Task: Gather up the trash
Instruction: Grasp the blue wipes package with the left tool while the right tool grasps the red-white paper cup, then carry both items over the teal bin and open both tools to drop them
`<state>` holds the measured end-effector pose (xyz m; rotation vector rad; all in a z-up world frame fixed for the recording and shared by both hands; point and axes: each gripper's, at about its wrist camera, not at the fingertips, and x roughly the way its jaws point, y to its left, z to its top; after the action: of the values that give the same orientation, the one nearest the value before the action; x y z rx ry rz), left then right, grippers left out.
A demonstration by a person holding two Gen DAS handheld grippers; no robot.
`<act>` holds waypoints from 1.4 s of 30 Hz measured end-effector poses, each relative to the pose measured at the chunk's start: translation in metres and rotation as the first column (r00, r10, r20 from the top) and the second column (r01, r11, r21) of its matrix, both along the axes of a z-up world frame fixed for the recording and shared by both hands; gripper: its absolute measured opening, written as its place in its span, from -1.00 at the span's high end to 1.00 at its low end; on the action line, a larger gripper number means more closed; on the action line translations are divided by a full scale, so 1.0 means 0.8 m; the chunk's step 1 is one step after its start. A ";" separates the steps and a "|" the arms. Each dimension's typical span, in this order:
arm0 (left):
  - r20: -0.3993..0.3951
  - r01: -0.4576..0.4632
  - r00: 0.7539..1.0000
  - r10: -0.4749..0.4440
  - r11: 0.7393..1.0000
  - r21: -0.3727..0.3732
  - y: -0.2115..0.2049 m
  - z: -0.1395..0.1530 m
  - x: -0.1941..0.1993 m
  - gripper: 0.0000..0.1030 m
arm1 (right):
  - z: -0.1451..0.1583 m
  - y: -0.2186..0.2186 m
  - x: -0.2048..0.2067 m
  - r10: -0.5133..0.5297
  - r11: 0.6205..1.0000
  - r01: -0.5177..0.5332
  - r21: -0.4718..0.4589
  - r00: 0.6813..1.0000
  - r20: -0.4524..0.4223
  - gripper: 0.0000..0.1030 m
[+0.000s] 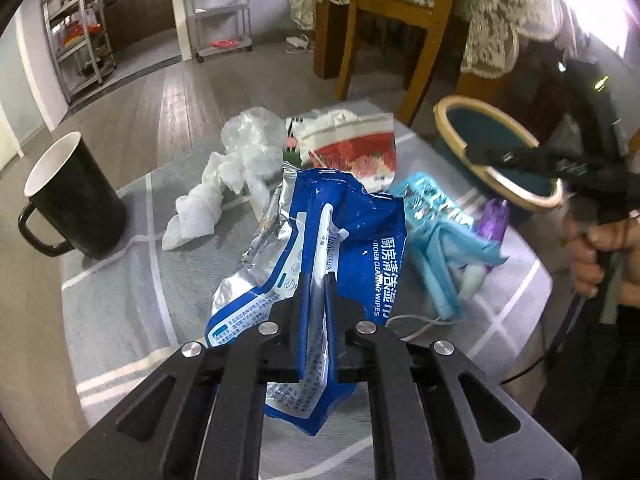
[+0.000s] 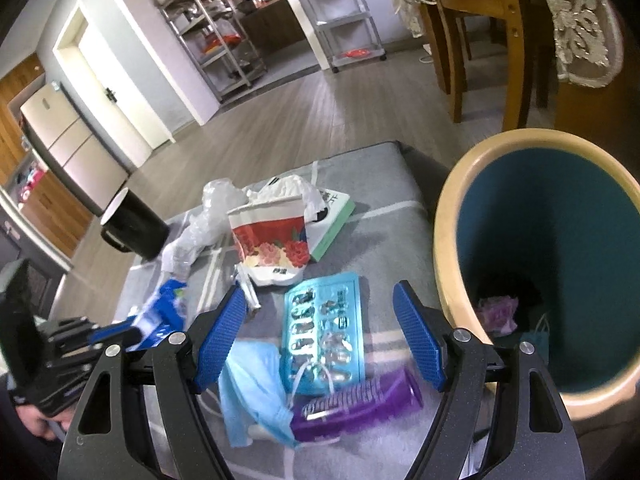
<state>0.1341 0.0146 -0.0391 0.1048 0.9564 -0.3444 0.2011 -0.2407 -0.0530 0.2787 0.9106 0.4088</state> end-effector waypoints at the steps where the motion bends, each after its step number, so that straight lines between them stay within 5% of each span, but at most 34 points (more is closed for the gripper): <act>1: 0.009 -0.009 1.000 0.009 1.000 -0.018 0.003 0.004 -0.003 0.87 | -0.001 0.002 0.005 0.000 1.000 0.000 0.000 1.000 -0.006 -0.50; 17: 0.021 -0.030 0.999 0.033 0.994 -0.106 0.012 0.006 -0.010 0.87 | -0.018 0.068 0.096 0.165 0.985 -0.165 -0.042 0.986 -0.011 -0.43; 24: 0.028 -0.045 0.998 0.049 0.992 -0.121 0.014 0.004 -0.007 0.87 | -0.018 0.061 0.084 0.228 0.973 -0.227 0.036 0.974 -0.011 0.71; 42: 0.038 -0.073 0.996 0.080 0.985 -0.156 0.020 0.008 -0.011 0.87 | 0.040 0.052 -0.001 0.257 0.956 -0.271 0.108 0.958 0.129 0.84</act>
<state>0.1256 0.0305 -0.0324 -0.0661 0.8847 -0.3428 0.1999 -0.1992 -0.0211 0.2453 0.8134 0.7247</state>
